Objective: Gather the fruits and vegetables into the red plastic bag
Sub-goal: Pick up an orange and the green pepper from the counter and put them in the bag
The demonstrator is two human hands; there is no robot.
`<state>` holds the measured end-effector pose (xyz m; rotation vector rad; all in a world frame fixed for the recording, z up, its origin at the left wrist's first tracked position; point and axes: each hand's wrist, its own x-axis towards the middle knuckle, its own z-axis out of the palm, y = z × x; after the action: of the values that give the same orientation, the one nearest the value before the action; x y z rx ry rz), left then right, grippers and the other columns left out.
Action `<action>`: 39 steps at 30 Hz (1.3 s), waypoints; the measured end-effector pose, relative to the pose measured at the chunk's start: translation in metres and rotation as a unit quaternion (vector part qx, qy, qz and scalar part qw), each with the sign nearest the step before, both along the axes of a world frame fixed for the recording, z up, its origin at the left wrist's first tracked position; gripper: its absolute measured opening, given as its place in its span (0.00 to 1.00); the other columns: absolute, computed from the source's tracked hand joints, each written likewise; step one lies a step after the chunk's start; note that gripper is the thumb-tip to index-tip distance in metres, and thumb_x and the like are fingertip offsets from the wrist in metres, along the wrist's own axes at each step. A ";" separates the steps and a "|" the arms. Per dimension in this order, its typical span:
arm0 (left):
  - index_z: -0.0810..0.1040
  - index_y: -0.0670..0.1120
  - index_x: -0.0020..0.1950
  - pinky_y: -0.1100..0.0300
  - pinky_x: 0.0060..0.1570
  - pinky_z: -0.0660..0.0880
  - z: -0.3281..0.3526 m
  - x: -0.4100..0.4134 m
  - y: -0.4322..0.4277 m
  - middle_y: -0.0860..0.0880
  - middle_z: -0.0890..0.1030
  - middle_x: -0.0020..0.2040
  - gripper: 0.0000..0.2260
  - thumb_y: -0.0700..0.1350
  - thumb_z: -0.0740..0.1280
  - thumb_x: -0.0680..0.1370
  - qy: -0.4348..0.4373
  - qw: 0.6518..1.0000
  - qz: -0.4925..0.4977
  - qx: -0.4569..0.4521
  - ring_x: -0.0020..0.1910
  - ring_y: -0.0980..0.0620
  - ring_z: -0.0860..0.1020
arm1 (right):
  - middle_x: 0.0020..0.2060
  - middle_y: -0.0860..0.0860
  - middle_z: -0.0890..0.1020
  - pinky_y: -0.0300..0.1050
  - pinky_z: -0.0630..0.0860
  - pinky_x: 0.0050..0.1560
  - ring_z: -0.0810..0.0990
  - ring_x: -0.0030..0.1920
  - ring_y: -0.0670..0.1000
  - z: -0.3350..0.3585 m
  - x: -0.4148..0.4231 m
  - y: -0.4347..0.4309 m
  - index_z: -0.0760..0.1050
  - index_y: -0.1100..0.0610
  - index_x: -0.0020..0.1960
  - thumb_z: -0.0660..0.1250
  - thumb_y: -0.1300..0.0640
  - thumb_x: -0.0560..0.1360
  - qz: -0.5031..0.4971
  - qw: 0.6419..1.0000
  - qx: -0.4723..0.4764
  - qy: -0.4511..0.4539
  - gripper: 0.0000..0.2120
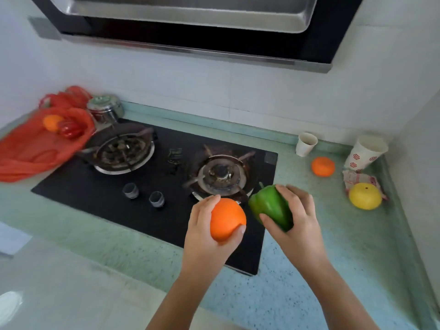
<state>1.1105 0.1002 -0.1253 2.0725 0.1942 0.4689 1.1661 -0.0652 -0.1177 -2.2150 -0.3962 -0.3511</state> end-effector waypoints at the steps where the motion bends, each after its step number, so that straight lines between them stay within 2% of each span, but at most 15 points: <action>1: 0.63 0.65 0.61 0.72 0.47 0.66 0.000 -0.008 0.011 0.68 0.64 0.60 0.29 0.60 0.70 0.63 -0.003 1.000 0.010 -0.007 0.59 0.69 0.66 | 0.60 0.55 0.68 0.45 0.69 0.55 0.68 0.61 0.50 0.001 -0.006 0.012 0.69 0.53 0.65 0.75 0.57 0.66 0.008 1.000 -0.002 0.002 0.30; 3: 0.63 0.65 0.60 0.72 0.46 0.67 0.000 -0.029 0.041 0.66 0.65 0.60 0.29 0.61 0.69 0.62 -0.009 0.999 0.031 -0.023 0.59 0.68 0.67 | 0.62 0.55 0.68 0.46 0.70 0.56 0.69 0.62 0.52 0.004 -0.023 0.045 0.69 0.53 0.65 0.75 0.57 0.66 0.025 1.000 -0.010 0.008 0.30; 6: 0.64 0.65 0.60 0.72 0.45 0.66 -0.001 -0.061 0.085 0.65 0.65 0.59 0.29 0.54 0.74 0.65 -0.012 0.997 0.056 -0.042 0.57 0.67 0.68 | 0.63 0.53 0.67 0.44 0.69 0.56 0.68 0.61 0.50 0.008 -0.049 0.093 0.68 0.52 0.66 0.75 0.56 0.66 0.048 0.999 -0.021 0.014 0.30; 8: 0.63 0.64 0.60 0.73 0.43 0.66 -0.001 -0.083 0.113 0.66 0.65 0.58 0.29 0.51 0.76 0.66 -0.011 0.996 0.072 -0.045 0.56 0.68 0.68 | 0.63 0.51 0.66 0.40 0.66 0.55 0.66 0.60 0.47 0.009 -0.066 0.125 0.68 0.51 0.66 0.75 0.55 0.66 0.064 0.997 -0.031 0.005 0.30; 12: 0.64 0.63 0.60 0.76 0.40 0.67 -0.004 -0.127 0.170 0.66 0.65 0.57 0.28 0.55 0.72 0.64 -0.012 0.992 0.113 -0.051 0.54 0.70 0.68 | 0.61 0.44 0.63 0.30 0.61 0.55 0.64 0.61 0.42 0.008 -0.098 0.189 0.68 0.49 0.66 0.75 0.55 0.66 0.106 0.994 -0.035 0.008 0.31; 16: 0.64 0.61 0.60 0.74 0.43 0.66 -0.009 -0.170 0.224 0.60 0.68 0.57 0.29 0.49 0.76 0.66 -0.005 0.984 0.167 -0.057 0.52 0.61 0.70 | 0.61 0.44 0.63 0.21 0.58 0.55 0.61 0.60 0.36 0.006 -0.126 0.254 0.68 0.48 0.66 0.74 0.55 0.67 0.165 0.986 -0.033 0.015 0.30; 19: 0.64 0.60 0.60 0.74 0.41 0.66 -0.010 -0.199 0.258 0.57 0.68 0.58 0.28 0.49 0.76 0.66 0.002 0.975 0.215 -0.064 0.50 0.60 0.71 | 0.61 0.42 0.62 0.28 0.58 0.57 0.62 0.60 0.37 0.006 -0.143 0.297 0.67 0.44 0.65 0.74 0.54 0.67 0.215 0.976 -0.033 0.018 0.29; 23: 0.65 0.62 0.57 0.78 0.40 0.67 -0.015 -0.229 0.293 0.58 0.69 0.57 0.27 0.49 0.76 0.66 -0.009 0.957 0.276 -0.089 0.51 0.66 0.71 | 0.62 0.43 0.63 0.31 0.60 0.58 0.62 0.60 0.38 0.003 -0.155 0.344 0.66 0.45 0.66 0.72 0.53 0.69 0.276 0.960 -0.039 0.023 0.29; 26: 0.65 0.65 0.54 0.74 0.40 0.68 -0.020 -0.239 0.315 0.58 0.69 0.56 0.25 0.49 0.75 0.66 -0.005 0.945 0.306 -0.114 0.50 0.67 0.71 | 0.62 0.44 0.63 0.35 0.62 0.58 0.64 0.62 0.41 -0.001 -0.157 0.374 0.67 0.47 0.67 0.72 0.52 0.69 0.311 0.949 -0.043 0.021 0.28; 31: 0.64 0.63 0.56 0.73 0.39 0.67 -0.033 -0.236 0.357 0.57 0.69 0.56 0.26 0.49 0.75 0.67 0.009 0.929 0.350 -0.117 0.48 0.66 0.70 | 0.60 0.44 0.63 0.26 0.62 0.56 0.65 0.61 0.42 -0.014 -0.143 0.430 0.67 0.49 0.67 0.71 0.52 0.70 0.354 0.935 -0.024 0.013 0.27; 33: 0.64 0.64 0.55 0.73 0.40 0.67 -0.035 -0.232 0.371 0.61 0.68 0.54 0.26 0.49 0.75 0.67 0.011 0.927 0.358 -0.111 0.48 0.68 0.70 | 0.60 0.45 0.64 0.23 0.60 0.56 0.65 0.60 0.42 -0.020 -0.136 0.450 0.67 0.49 0.66 0.70 0.50 0.69 0.366 0.930 -0.016 0.009 0.28; 36: 0.64 0.67 0.52 0.72 0.41 0.68 -0.039 -0.216 0.403 0.66 0.67 0.53 0.25 0.49 0.75 0.67 0.020 0.927 0.361 -0.101 0.49 0.69 0.70 | 0.60 0.46 0.64 0.22 0.60 0.57 0.66 0.60 0.43 -0.031 -0.118 0.487 0.67 0.50 0.66 0.68 0.49 0.68 0.378 0.926 -0.001 0.017 0.27; 39: 0.64 0.66 0.54 0.70 0.42 0.69 -0.035 -0.188 0.450 0.66 0.67 0.53 0.25 0.50 0.75 0.67 0.026 0.927 0.365 -0.087 0.49 0.69 0.70 | 0.61 0.46 0.64 0.23 0.61 0.57 0.67 0.61 0.44 -0.035 -0.089 0.539 0.67 0.50 0.66 0.69 0.49 0.68 0.388 0.921 0.012 0.032 0.28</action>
<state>0.9229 0.5507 -0.1604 1.7862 1.0223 0.8042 1.0766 0.4733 -0.1528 -1.8540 -1.1678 0.1487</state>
